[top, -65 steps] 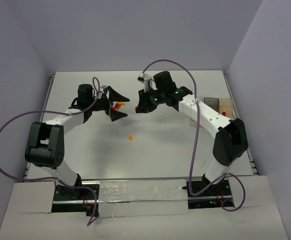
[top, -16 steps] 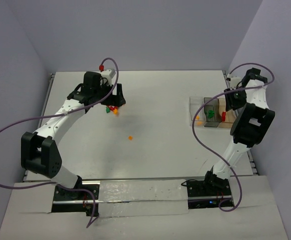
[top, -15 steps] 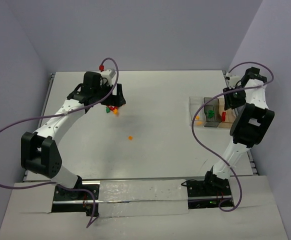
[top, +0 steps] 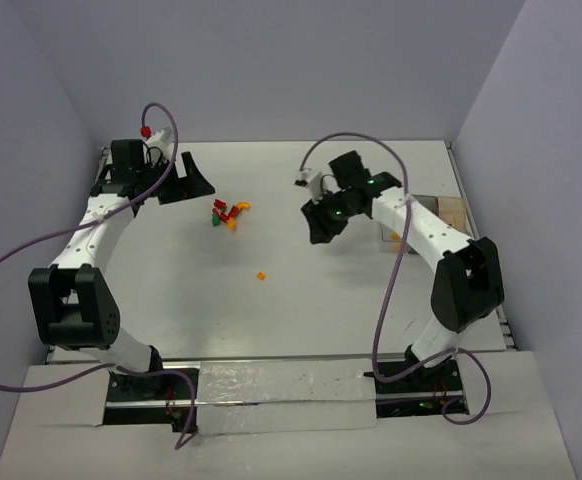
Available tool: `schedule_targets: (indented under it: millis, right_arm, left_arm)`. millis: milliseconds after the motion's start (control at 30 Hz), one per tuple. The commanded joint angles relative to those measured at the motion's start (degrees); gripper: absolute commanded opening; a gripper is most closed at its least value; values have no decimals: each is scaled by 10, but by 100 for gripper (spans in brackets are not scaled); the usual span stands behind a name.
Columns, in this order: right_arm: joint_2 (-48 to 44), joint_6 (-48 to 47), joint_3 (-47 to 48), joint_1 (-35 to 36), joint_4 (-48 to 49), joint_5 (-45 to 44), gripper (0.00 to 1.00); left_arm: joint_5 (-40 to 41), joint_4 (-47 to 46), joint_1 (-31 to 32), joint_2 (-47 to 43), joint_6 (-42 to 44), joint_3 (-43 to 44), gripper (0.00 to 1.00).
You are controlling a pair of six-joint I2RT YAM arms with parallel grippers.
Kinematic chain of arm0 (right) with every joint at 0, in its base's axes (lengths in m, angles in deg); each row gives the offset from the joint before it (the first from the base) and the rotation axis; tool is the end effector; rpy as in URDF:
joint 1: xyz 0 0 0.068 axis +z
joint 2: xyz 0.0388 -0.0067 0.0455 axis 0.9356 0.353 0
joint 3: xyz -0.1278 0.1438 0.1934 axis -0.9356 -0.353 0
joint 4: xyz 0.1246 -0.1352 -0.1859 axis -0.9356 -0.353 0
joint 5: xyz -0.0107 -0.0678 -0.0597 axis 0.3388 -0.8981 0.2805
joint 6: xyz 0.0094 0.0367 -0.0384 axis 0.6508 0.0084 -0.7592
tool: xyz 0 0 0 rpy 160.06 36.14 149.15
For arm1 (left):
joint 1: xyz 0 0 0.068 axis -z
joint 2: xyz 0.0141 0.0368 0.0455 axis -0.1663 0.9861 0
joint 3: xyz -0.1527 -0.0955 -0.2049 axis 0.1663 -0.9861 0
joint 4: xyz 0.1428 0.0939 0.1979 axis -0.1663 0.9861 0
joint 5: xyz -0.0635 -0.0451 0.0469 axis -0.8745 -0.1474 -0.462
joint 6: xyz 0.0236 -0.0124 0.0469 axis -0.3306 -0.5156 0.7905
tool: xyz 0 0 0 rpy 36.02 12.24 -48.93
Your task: Sort the legos into containers by color
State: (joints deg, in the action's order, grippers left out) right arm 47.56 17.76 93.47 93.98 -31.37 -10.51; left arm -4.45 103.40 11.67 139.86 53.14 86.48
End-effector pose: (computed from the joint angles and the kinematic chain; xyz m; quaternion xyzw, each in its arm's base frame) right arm 0.3093 0.1598 0.2789 -0.4261 0.8368 0.2335 0.2524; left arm 0.3473 -0.0312 0.3039 0.0093 0.8775 -0.3067 0.3686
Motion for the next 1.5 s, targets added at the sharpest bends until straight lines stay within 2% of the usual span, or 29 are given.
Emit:
schedule_targets:
  millis: [0, 167, 300, 500, 1133, 1267, 1467]
  right_arm:
    - [8, 107, -23, 77, 109, -48, 50]
    - [63, 133, -14, 181, 133, -110, 50]
    - [114, 142, 22, 207, 121, -131, 53]
    - [177, 147, 80, 236, 97, -150, 57]
    - [268, 161, 129, 253, 93, -182, 55]
    - [276, 160, 129, 253, 95, -189, 51]
    - [271, 161, 112, 256, 106, -191, 33]
  left_arm:
    - [-35, -7, -34, -17, -26, 7, 96]
    - [-49, 2, -64, -6, -28, 11, 95]
    - [-57, -6, -66, -9, -31, 1, 95]
    - [-61, -4, -66, -4, -29, 4, 94]
    - [-67, -11, -66, 5, -35, 4, 94]
    - [-65, -9, -66, 6, -33, 6, 94]
    - [-64, -13, -66, 5, -34, 4, 93]
